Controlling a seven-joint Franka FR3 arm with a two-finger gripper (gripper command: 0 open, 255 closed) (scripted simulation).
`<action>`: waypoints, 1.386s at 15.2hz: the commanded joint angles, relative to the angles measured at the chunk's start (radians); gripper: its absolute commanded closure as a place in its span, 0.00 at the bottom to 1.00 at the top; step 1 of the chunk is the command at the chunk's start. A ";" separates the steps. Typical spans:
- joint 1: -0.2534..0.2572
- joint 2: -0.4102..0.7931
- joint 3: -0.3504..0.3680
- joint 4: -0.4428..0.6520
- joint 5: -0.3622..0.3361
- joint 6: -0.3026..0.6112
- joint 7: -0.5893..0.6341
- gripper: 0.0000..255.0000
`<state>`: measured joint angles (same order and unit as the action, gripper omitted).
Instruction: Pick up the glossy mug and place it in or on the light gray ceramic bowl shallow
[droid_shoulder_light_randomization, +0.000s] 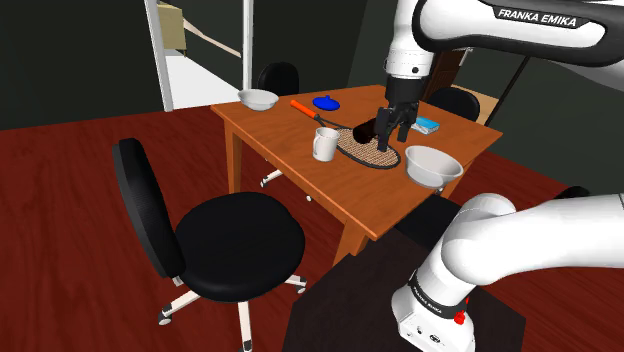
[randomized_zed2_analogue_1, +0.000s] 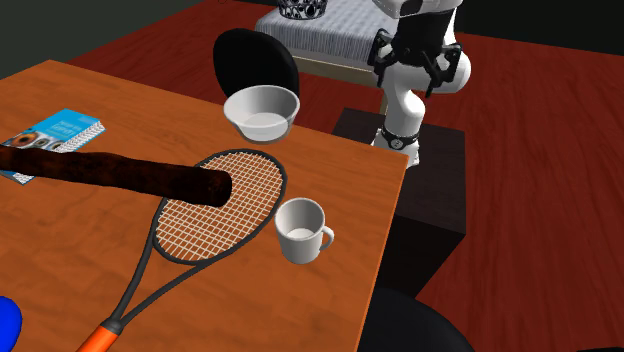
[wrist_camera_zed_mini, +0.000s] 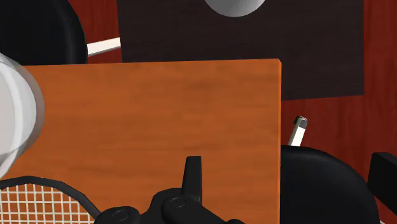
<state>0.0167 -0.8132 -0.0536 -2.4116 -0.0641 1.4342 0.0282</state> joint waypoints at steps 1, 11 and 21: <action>0.000 0.000 0.000 0.000 0.000 0.000 0.000 0.00; -0.013 0.381 -0.132 0.176 -0.025 0.192 -0.133 0.00; -0.031 0.794 -0.226 0.483 0.054 0.268 -0.289 0.00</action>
<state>-0.0131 -0.0631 -0.2747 -1.9635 -0.0226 1.6985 -0.2483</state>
